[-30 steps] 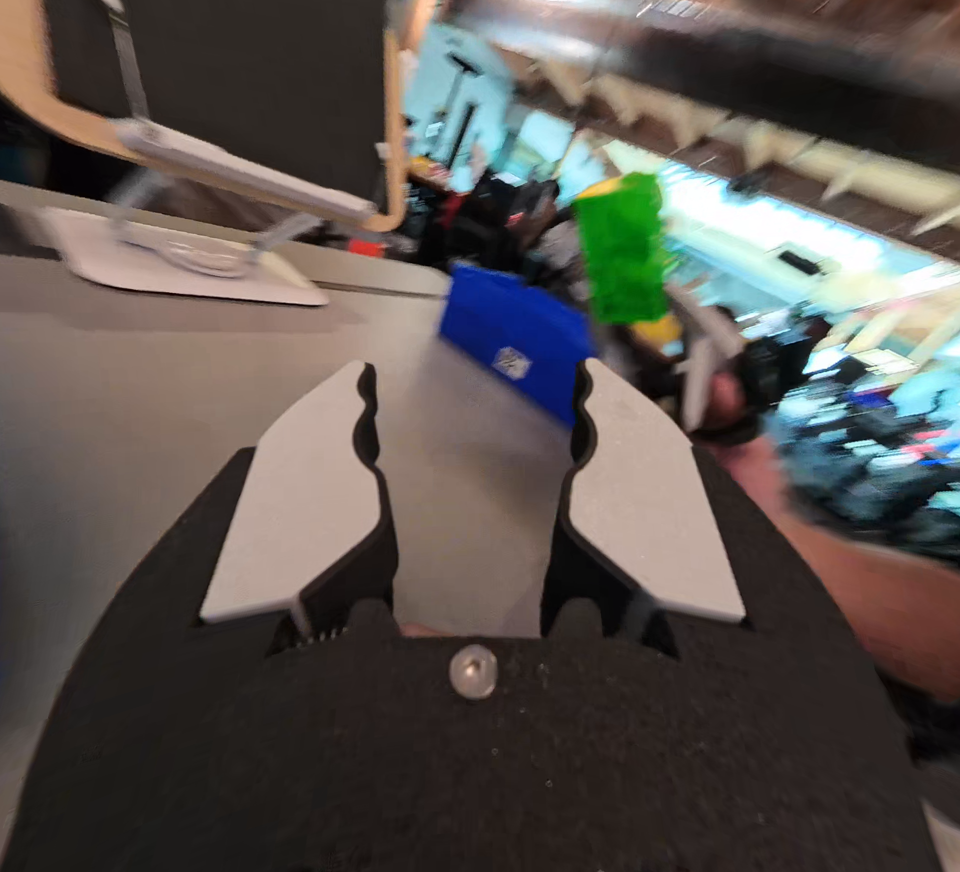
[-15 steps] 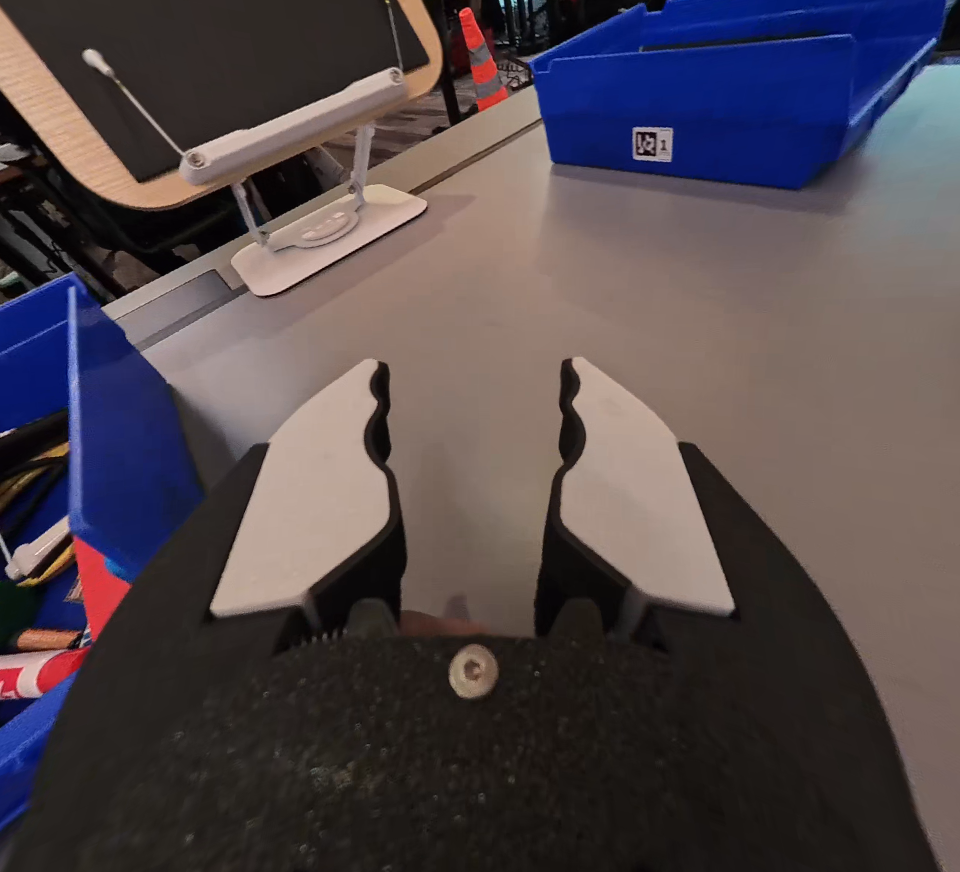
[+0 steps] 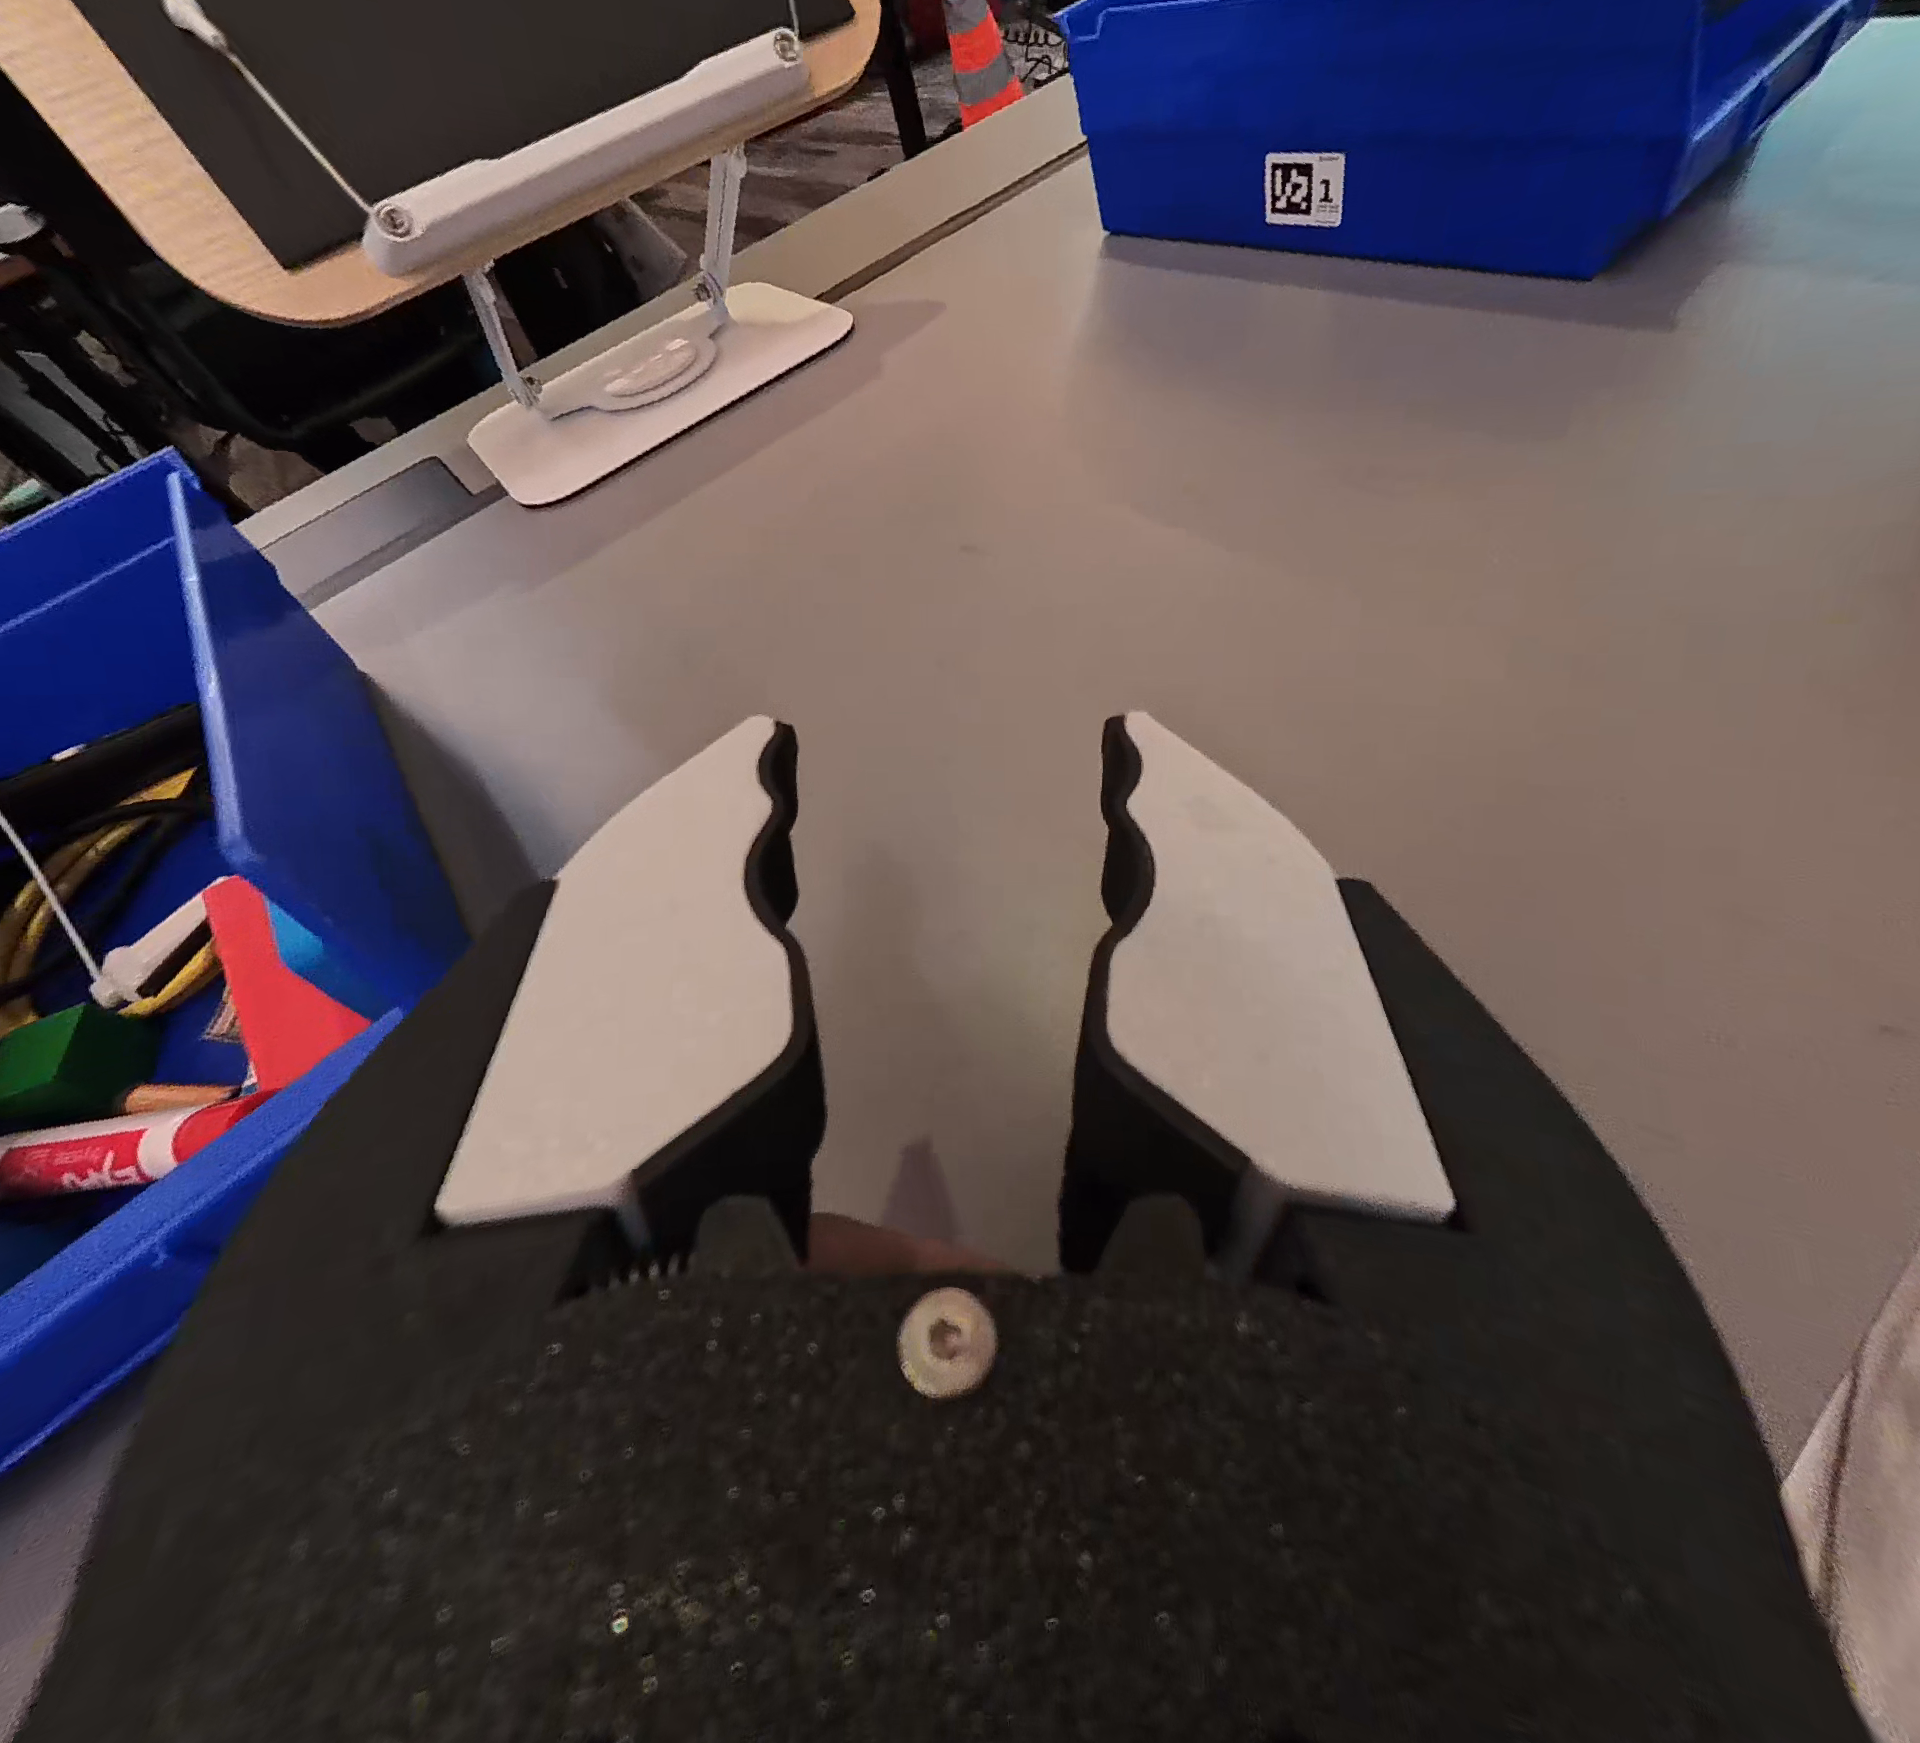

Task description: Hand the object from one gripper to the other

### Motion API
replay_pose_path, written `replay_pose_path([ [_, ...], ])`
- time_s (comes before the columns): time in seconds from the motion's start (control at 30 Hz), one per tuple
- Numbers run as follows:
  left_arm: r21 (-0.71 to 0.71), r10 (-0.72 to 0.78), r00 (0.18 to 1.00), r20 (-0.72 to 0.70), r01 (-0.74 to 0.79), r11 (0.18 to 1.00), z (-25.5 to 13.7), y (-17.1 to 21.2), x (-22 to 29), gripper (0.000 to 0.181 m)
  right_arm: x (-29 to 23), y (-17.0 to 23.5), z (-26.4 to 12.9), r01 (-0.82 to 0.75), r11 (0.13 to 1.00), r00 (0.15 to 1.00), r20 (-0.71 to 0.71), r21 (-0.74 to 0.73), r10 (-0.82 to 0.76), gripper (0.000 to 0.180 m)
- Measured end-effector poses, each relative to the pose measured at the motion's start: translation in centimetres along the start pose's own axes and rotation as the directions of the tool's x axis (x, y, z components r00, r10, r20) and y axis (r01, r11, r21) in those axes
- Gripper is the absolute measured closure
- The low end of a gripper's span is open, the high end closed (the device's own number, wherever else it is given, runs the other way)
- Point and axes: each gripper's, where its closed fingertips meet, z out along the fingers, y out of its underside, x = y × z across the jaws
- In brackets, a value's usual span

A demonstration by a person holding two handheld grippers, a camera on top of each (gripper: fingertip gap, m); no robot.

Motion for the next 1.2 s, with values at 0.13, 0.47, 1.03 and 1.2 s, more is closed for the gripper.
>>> replay_pose_path([
  [0.13, 0.018, 0.011, 1.0, -0.023, -0.01, 1.0, 0.1, -0.3, 0.9, 0.125, 0.0, 0.7, 0.5, -0.005, 0.999, 1.0, 0.023, -0.035, 0.005, 0.145],
  [0.47, 0.059, -0.043, 0.998, -0.05, 0.046, 0.997, -0.3, -1.0, 0.7, 0.124, -0.6, -3.2, -8.8, -0.082, 0.963, 0.995, 0.08, 0.258, 0.063, 0.127],
  [1.03, -0.049, -0.207, 0.978, -0.028, 0.205, 0.977, 0.3, 1.1, -1.3, 0.126, -35.5, 3.8, -22.8, -0.331, 0.852, 0.394, 0.88, 0.405, -0.265, 0.129],
  [1.2, -0.076, -0.232, 0.973, 0.014, 0.232, 0.97, -0.5, 0.7, -4.1, 0.125, -33.2, 3.2, -22.2, -0.317, 0.806, 0.509, 0.806, 0.5, -0.3, 0.129],
])
